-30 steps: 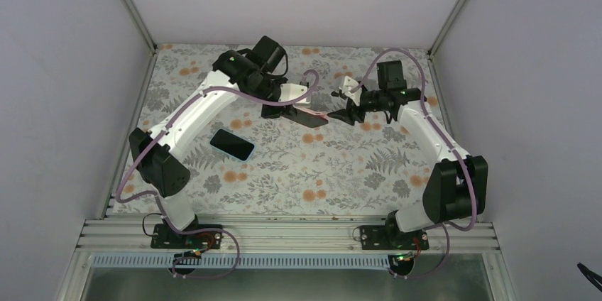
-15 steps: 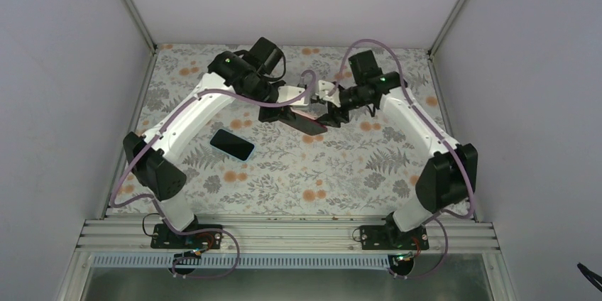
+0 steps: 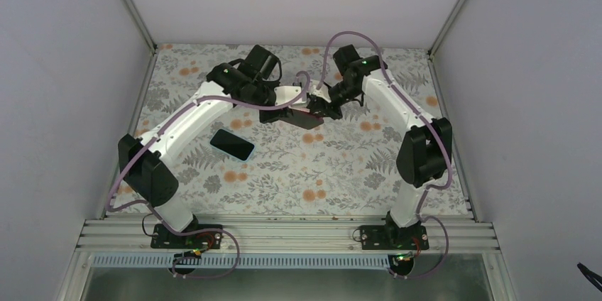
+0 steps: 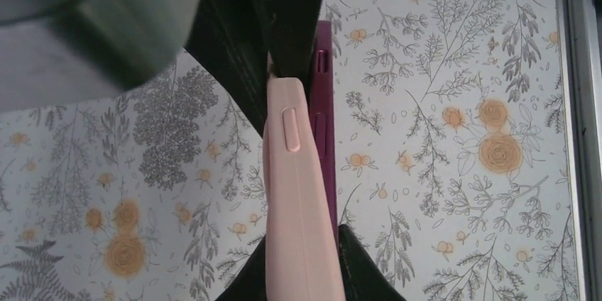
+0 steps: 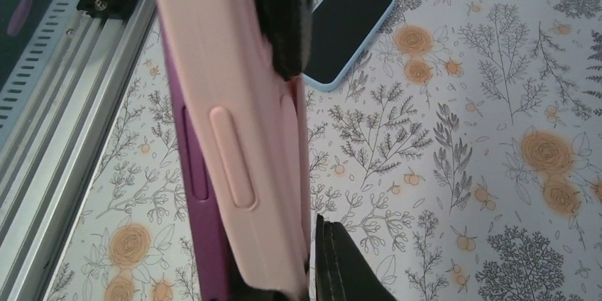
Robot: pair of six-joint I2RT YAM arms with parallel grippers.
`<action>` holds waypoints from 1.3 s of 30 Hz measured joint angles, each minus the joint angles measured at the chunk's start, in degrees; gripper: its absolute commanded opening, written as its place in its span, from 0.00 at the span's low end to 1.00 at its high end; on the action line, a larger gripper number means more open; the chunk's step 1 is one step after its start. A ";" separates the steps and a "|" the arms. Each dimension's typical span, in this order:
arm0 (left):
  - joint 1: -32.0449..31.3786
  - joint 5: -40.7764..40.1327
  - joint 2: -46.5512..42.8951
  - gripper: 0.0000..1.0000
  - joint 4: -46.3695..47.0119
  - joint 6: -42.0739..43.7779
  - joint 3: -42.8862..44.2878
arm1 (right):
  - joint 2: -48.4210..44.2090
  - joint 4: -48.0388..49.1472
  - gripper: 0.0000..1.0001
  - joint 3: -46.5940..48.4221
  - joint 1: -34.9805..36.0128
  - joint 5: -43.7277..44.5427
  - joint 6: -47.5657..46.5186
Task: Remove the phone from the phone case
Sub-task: Remove the phone case from the phone.
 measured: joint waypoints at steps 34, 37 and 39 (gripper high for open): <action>-4.66 -30.42 -0.70 1.00 65.33 0.42 -9.66 | 6.23 39.52 0.03 26.58 -9.14 7.26 68.28; -4.46 -33.83 1.68 1.00 70.03 -0.70 -10.27 | 7.82 39.80 0.03 27.71 -9.14 8.79 69.99; -4.33 -35.28 2.54 1.00 72.61 -1.53 -10.21 | 8.44 39.41 0.03 27.71 -9.14 9.27 70.75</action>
